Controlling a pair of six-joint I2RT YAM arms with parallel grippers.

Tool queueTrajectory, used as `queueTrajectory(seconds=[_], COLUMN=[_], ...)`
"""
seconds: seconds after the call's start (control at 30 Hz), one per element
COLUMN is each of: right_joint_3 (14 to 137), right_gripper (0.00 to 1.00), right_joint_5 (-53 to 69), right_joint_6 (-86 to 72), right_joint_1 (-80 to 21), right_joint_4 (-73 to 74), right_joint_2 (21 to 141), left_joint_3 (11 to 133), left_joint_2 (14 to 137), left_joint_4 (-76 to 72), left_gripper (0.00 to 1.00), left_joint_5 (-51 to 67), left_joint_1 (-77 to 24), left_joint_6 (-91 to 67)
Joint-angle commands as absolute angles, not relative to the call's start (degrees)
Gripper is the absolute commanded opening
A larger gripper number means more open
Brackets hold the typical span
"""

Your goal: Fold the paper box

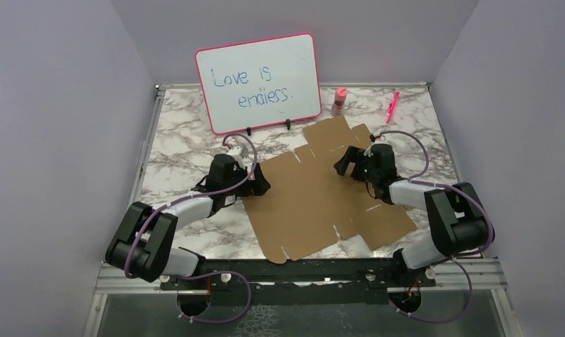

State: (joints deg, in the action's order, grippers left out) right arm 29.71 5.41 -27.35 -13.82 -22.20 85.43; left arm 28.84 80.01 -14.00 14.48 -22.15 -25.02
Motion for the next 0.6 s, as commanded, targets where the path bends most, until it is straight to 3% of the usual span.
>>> queueTrajectory(seconds=[0.0,0.33,0.57], right_joint_3=[31.36,30.1,30.71], right_gripper=[1.0,1.0,1.0], right_joint_5=[11.91,13.36,13.71], right_joint_6=[-28.06,-25.31,-22.96], right_joint_1=[-16.07,-18.65,-18.68], right_joint_4=[-21.87,-16.56,-15.17], right_joint_2=[89.46,84.33,77.23], left_joint_3=[23.58,21.15,28.22], left_joint_2=[74.7,53.9,58.36], left_joint_4=[-11.65,-0.31,-4.5], left_gripper=[0.99,0.99,0.99], left_joint_5=[18.84,13.35,7.83], left_joint_1=[-23.02,-23.32,-23.24], left_joint_6=[-30.68,-32.28,-28.11])
